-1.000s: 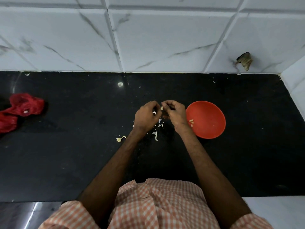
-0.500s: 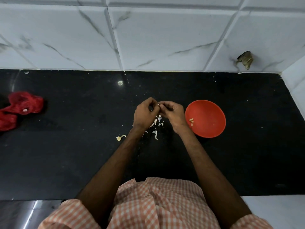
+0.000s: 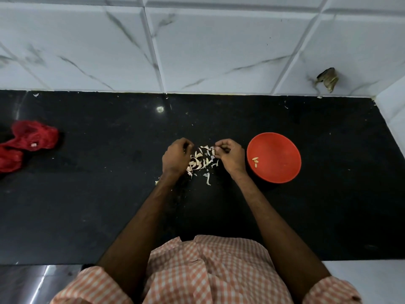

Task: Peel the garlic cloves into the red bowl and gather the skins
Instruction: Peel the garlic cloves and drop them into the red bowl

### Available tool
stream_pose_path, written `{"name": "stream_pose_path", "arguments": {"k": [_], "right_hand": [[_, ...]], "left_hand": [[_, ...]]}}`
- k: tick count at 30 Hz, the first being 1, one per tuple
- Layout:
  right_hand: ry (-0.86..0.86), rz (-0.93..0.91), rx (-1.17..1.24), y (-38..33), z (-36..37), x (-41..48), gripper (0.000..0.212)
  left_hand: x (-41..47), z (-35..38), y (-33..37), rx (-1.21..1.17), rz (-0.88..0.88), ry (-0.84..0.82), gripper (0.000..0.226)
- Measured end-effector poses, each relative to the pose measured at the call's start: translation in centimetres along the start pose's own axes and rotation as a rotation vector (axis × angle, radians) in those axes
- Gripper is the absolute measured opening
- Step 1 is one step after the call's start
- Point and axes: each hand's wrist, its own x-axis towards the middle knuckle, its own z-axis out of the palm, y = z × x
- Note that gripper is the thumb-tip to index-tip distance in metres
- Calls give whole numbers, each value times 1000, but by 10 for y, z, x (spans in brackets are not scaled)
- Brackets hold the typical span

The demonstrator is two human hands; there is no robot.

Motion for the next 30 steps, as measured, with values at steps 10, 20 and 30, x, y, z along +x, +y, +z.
{"name": "stream_pose_path", "arguments": {"k": [10,20,30], "right_hand": [[-150,-345,-545,1,22,2,14],[-324,-550,-1052,-9,53,8,37],[-117,-265,-583,-8,53,2,6]], "left_hand": [[-9,-7,-43,35,-135,-9,23],[-8,-1,-47,116,-77,-77,25],[-3,-2,-39,54,-40,-20,25]]}}
